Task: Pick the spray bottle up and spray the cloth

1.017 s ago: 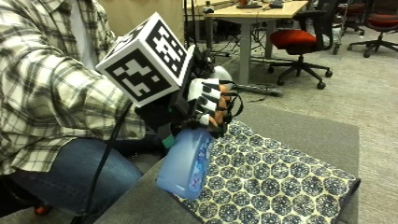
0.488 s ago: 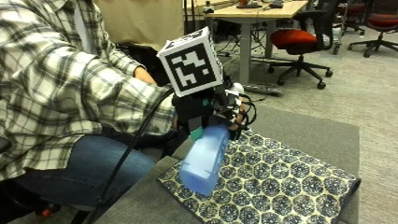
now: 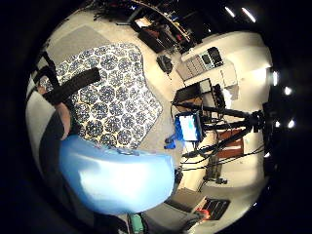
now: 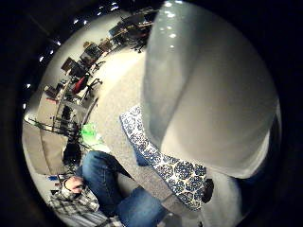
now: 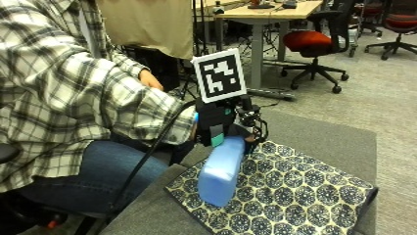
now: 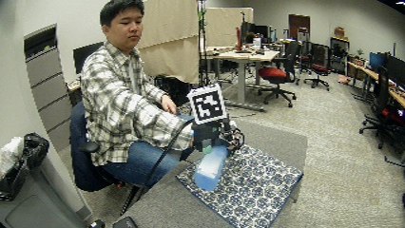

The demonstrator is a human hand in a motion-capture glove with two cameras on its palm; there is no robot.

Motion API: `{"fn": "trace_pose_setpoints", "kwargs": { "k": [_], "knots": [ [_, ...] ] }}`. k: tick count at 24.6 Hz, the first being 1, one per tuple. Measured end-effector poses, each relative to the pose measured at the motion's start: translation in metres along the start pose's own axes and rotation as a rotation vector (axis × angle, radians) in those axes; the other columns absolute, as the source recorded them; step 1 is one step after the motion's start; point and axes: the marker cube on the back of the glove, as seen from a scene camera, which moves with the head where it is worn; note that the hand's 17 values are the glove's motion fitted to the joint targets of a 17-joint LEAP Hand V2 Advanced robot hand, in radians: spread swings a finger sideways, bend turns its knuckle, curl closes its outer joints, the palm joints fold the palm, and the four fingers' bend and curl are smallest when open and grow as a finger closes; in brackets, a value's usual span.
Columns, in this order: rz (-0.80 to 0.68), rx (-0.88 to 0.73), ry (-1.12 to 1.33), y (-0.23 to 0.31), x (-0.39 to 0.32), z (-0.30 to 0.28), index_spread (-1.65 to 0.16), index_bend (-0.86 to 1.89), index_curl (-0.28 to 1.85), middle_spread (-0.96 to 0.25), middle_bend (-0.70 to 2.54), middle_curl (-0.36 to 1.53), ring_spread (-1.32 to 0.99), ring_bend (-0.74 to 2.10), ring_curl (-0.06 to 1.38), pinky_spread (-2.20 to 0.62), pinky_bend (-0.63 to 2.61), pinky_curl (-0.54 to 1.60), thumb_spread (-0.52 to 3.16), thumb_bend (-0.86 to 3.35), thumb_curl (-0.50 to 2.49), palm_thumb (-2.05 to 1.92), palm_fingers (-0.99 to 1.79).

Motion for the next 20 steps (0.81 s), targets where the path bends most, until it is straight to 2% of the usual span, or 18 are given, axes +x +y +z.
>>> {"fn": "trace_pose_setpoints", "kwargs": {
  "k": [7, 12, 16, 20],
  "knots": [
    [-0.076, -0.023, 0.087, 0.005, 0.0, 0.004, -0.26, 0.31, 0.61, -0.13, 0.62, 0.56, -0.21, 0.63, 0.5, -0.18, 0.42, 0.4, 0.14, -0.03, 0.81, 1.09, 1.31],
    [-0.016, 0.008, 0.074, 0.008, 0.007, -0.004, -0.26, 0.31, 0.62, -0.13, 0.62, 0.56, -0.21, 0.63, 0.51, -0.18, 0.42, 0.41, 0.13, -0.03, 0.81, 1.09, 1.3],
    [0.044, 0.083, -0.069, 0.012, 0.012, -0.022, -0.26, 0.31, 0.62, -0.13, 0.62, 0.56, -0.21, 0.63, 0.51, -0.18, 0.42, 0.41, 0.13, -0.03, 0.81, 1.09, 1.3],
    [0.177, 0.213, -0.319, 0.019, 0.024, -0.047, -0.26, 0.31, 0.62, -0.13, 0.62, 0.56, -0.21, 0.63, 0.51, -0.18, 0.42, 0.41, 0.13, -0.03, 0.81, 1.09, 1.3]
  ]
}}
